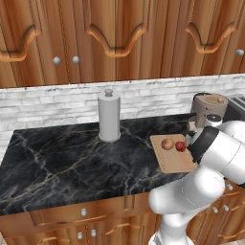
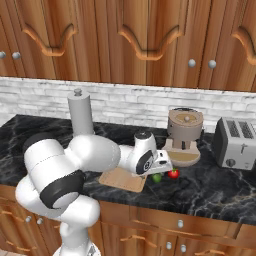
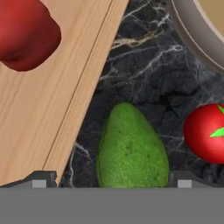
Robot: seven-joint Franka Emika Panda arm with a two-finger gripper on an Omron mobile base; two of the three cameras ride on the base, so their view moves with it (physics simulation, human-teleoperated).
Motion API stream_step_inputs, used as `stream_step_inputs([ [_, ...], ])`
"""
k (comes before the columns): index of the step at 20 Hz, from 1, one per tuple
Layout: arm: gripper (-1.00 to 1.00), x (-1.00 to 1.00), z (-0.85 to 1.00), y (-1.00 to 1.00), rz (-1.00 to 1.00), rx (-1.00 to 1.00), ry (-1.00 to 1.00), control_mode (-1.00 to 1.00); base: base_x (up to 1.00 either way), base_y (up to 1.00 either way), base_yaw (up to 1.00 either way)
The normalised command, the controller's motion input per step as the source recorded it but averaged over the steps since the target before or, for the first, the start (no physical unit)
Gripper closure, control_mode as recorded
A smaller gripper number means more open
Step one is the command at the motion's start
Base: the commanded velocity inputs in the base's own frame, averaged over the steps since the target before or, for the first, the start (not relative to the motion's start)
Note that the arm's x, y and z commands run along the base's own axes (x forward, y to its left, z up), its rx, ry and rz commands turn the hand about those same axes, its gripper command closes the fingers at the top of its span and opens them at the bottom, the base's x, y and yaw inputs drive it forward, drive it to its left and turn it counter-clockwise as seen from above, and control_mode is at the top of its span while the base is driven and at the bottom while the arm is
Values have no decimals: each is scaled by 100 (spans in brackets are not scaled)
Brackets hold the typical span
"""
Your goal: Place the avocado, onion, tomato, and bell pepper on the cutting board.
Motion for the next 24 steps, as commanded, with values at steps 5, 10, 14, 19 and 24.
stream_step_inputs([
  [5, -100, 8, -18, -14, 0, 0, 0, -100, 0, 0, 0],
  [10, -100, 5, -15, -14, 1, 0, 0, -100, 0, 0, 0],
  [14, 100, 7, -22, 0, 1, 0, 1, -100, 0, 0, 0],
  [19, 100, 6, -16, 0, 1, 0, 3, -100, 0, 0, 0],
  [24, 100, -22, 33, 36, -1, -2, -4, -100, 0, 0, 0],
])
